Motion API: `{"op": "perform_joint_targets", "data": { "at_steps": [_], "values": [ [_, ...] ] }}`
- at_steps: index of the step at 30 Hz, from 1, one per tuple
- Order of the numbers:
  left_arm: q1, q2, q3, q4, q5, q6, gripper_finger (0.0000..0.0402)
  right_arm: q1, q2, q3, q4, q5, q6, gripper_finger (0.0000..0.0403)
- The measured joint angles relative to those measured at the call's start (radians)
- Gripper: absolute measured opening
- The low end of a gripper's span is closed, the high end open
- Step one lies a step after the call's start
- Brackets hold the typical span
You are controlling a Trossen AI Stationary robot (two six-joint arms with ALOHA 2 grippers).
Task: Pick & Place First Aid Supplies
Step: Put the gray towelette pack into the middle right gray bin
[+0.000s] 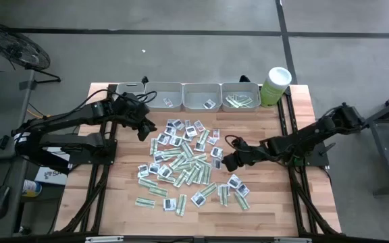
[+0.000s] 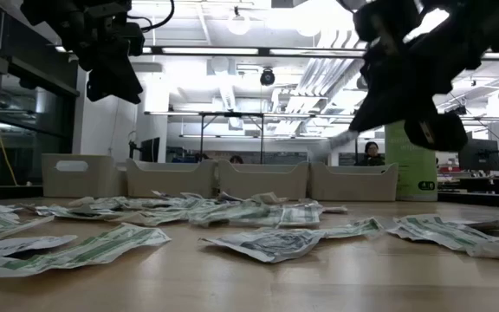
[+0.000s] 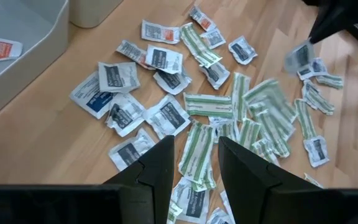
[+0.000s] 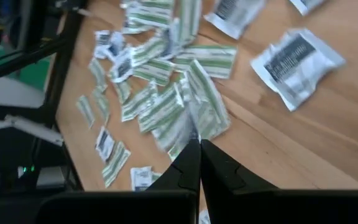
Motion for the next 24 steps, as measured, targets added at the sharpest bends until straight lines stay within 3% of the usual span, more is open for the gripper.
{"op": "perform_joint_targets", "data": {
  "at_steps": [13, 24],
  "values": [
    [0.0, 0.0, 0.0, 0.172, 0.055, 0.004, 0.0124, -0.054, -0.143, 0.0, 0.007, 0.0, -0.347, 0.0],
    [0.0, 0.0, 0.0, 0.205, 0.062, 0.0, 0.0124, -0.154, -0.147, 0.0, 0.023, 0.001, -0.483, 0.0]
  ]
}}
